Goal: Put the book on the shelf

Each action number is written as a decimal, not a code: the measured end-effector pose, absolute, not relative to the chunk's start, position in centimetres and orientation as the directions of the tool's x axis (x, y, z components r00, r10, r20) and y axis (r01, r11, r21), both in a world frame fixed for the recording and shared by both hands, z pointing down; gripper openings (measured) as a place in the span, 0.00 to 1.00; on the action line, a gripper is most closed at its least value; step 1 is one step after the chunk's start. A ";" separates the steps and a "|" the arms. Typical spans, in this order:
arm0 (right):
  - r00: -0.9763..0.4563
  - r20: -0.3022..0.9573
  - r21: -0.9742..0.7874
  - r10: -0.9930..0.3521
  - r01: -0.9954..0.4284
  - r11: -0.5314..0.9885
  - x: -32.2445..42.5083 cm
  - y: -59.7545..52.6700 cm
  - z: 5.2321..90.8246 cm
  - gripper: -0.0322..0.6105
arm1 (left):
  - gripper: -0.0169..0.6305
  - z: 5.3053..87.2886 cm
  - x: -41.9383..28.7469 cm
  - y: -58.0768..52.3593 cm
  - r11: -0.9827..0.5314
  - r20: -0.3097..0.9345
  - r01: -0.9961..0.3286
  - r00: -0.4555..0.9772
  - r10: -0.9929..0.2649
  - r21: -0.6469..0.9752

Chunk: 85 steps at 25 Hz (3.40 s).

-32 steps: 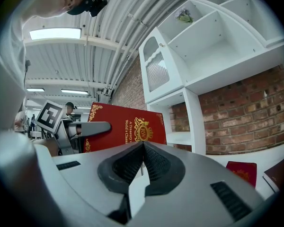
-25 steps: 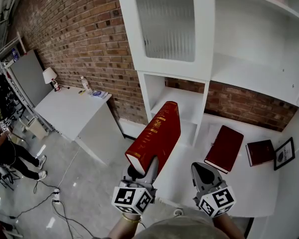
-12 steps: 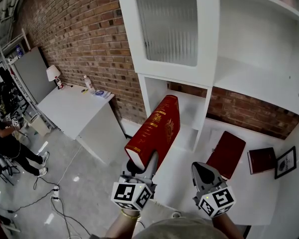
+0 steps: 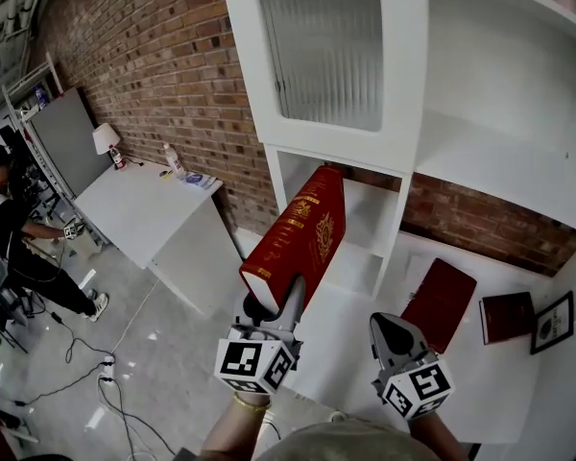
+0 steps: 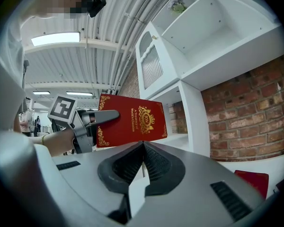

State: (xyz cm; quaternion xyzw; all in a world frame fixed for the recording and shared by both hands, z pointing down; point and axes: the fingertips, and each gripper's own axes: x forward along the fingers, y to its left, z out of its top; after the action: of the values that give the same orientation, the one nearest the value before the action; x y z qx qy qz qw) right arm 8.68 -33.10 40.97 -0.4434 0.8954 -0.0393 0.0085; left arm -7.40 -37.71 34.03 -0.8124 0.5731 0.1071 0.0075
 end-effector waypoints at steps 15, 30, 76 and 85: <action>-0.607 0.015 -0.078 -0.795 -0.793 0.604 9.4 -34.8 41.4 0.06 | 0.39 34.5 -6.4 -41.5 -0.334 -0.175 -0.939 0.317 -0.932 0.079; -0.600 0.016 -0.094 -0.800 -0.797 0.596 10.4 -35.2 41.8 0.06 | 0.39 35.8 -4.5 -44.7 -0.336 -0.128 -0.941 0.328 -0.936 0.050; -0.599 0.046 -0.115 -0.799 -0.798 0.591 10.6 -35.9 42.8 0.06 | 0.39 38.4 -0.8 -55.8 -0.357 0.045 -0.933 0.359 -0.932 0.041; -0.592 0.047 -0.120 -0.804 -0.803 0.584 10.9 -36.2 43.0 0.06 | 0.39 39.0 -0.3 -57.6 -0.360 0.075 -0.932 0.362 -0.929 0.039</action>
State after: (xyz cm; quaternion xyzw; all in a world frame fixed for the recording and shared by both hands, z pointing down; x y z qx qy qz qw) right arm 10.87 -36.19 42.96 -0.4515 0.8899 -0.0642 0.0061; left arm -0.34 -57.57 39.03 -0.8244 0.5644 -0.0200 -0.0373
